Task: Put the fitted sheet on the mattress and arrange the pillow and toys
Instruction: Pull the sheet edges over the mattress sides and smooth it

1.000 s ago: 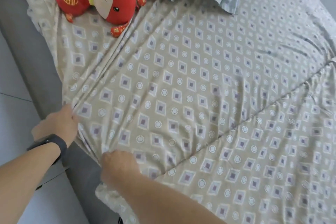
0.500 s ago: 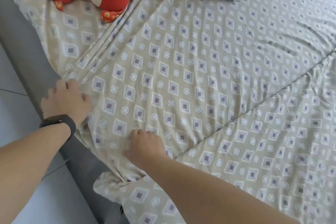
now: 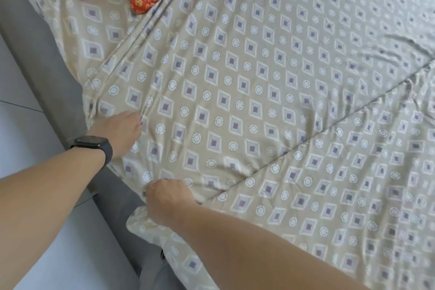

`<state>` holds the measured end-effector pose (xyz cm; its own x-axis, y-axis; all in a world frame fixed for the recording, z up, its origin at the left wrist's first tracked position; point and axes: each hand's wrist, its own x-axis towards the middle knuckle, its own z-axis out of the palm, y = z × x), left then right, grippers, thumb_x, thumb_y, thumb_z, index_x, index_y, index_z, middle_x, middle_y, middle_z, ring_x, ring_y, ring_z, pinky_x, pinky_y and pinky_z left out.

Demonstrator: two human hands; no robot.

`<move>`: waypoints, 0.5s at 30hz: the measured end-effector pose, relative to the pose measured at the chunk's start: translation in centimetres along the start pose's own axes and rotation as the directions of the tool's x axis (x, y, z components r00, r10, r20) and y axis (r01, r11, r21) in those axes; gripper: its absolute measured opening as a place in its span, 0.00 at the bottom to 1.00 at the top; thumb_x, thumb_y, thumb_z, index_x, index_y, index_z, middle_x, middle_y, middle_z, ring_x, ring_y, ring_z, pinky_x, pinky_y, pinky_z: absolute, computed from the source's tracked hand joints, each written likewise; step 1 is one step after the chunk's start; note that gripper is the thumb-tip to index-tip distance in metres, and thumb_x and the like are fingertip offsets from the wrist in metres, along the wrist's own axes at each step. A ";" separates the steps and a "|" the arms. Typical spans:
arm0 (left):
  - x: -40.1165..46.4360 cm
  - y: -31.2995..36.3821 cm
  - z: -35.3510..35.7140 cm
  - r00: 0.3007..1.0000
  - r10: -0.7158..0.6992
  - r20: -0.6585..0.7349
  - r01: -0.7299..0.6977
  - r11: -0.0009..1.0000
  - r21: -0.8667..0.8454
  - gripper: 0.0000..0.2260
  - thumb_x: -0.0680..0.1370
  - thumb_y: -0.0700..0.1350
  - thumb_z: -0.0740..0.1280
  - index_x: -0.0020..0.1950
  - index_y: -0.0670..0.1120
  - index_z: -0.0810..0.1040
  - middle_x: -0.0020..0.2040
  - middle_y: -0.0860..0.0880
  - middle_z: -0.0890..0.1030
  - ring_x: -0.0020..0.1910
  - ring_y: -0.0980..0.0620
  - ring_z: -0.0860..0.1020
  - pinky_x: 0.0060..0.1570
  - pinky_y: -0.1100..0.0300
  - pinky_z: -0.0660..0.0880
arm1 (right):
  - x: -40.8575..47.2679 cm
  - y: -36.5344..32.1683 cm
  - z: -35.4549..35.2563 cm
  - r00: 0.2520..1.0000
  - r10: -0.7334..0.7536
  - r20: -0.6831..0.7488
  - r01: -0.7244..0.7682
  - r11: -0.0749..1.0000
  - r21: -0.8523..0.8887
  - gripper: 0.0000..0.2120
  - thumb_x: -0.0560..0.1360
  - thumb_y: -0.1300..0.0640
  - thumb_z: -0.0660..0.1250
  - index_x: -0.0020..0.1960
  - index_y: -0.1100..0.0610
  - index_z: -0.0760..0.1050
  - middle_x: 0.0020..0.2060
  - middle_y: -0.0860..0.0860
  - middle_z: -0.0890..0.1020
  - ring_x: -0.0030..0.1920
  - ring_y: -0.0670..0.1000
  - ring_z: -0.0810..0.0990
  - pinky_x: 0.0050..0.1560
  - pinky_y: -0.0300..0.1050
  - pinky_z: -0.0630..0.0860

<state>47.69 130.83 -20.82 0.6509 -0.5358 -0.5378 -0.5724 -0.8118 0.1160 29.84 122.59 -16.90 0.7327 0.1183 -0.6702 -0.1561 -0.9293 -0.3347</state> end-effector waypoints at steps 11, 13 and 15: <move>-5.6 1.5 3.7 0.854 -0.520 -0.004 0.395 0.655 -0.644 0.15 0.82 0.55 0.61 0.56 0.45 0.64 0.54 0.40 0.72 0.48 0.35 0.76 0.47 0.45 0.71 | -3.7 0.5 2.8 0.999 0.047 0.006 -0.047 0.996 -0.080 0.13 0.81 0.61 0.59 0.38 0.56 0.68 0.32 0.51 0.71 0.32 0.52 0.71 0.37 0.47 0.72; -6.1 2.7 4.8 0.807 -0.580 0.108 0.485 0.547 -0.682 0.17 0.84 0.55 0.58 0.58 0.40 0.68 0.55 0.34 0.76 0.54 0.32 0.76 0.47 0.48 0.67 | -4.5 1.1 3.4 0.998 0.057 -0.032 -0.061 0.991 -0.119 0.15 0.80 0.62 0.60 0.35 0.56 0.66 0.30 0.50 0.69 0.31 0.51 0.68 0.37 0.46 0.69; -6.5 3.4 5.7 0.819 -0.558 0.136 0.500 0.576 -0.647 0.20 0.85 0.55 0.54 0.55 0.37 0.71 0.53 0.34 0.77 0.56 0.32 0.75 0.46 0.50 0.64 | -4.7 0.9 3.8 0.997 0.064 -0.030 -0.068 0.990 -0.122 0.11 0.80 0.63 0.61 0.38 0.57 0.70 0.30 0.50 0.69 0.32 0.52 0.70 0.37 0.46 0.71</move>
<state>38.68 132.83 -21.69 0.7843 0.0455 -0.6187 0.3184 -0.8855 0.3385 23.75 122.56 -16.56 0.7407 0.0476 -0.6701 -0.1230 -0.9710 -0.2049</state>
